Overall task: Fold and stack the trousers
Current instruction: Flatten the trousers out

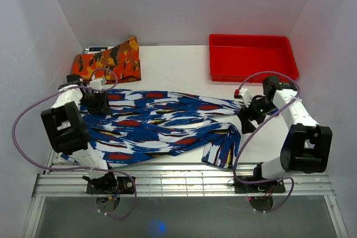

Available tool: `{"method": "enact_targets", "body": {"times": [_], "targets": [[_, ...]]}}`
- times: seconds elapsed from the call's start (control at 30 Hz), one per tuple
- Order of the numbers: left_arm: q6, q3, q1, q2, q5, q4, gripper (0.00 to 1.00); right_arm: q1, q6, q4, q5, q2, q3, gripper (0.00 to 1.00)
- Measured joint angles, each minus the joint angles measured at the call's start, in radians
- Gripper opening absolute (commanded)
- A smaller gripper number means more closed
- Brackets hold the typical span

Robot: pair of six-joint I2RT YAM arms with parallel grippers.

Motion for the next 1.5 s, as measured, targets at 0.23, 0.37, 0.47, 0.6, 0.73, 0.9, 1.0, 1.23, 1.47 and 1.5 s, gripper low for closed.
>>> {"method": "enact_targets", "body": {"times": [0.23, 0.37, 0.47, 0.6, 0.73, 0.9, 1.0, 1.23, 1.47, 1.5], "targets": [[-0.003, 0.000, 0.000, 0.000, 0.012, -0.003, 0.57, 0.002, 0.291, 0.047, -0.039, 0.080, -0.145, 0.89], [-0.003, 0.000, 0.000, 0.000, 0.014, -0.003, 0.57, 0.001, 0.364, 0.107, -0.021, 0.172, -0.154, 0.78], [-0.003, 0.000, 0.000, 0.000, 0.014, -0.002, 0.57, 0.001, 0.395, 0.108, -0.032, 0.244, -0.146, 0.64], [-0.003, 0.000, 0.000, 0.000, 0.013, 0.002, 0.57, 0.003, 0.399, 0.128, -0.038, 0.264, -0.151, 0.09], [-0.001, 0.000, 0.000, 0.000, 0.007, 0.009, 0.56, 0.006, 0.357, 0.129, 0.032, 0.258, -0.151, 0.08], [0.005, 0.000, 0.001, 0.000, -0.010, 0.019, 0.56, 0.008, 0.193, 0.102, 0.213, 0.193, -0.070, 0.08], [0.005, 0.000, 0.001, 0.003, -0.013, 0.022, 0.56, 0.028, 0.069, 0.128, 0.311, 0.190, 0.064, 0.28], [-0.001, 0.000, 0.001, 0.032, -0.013, 0.024, 0.56, 0.187, -0.082, 0.254, 0.474, 0.167, 0.144, 0.73], [-0.001, 0.000, 0.001, 0.025, -0.013, 0.017, 0.57, 0.087, -0.071, 0.194, 0.454, 0.087, 0.131, 0.49], [0.000, 0.000, 0.001, 0.019, -0.012, 0.012, 0.57, 0.068, -0.070, 0.185, 0.447, 0.050, 0.108, 0.49]]}}
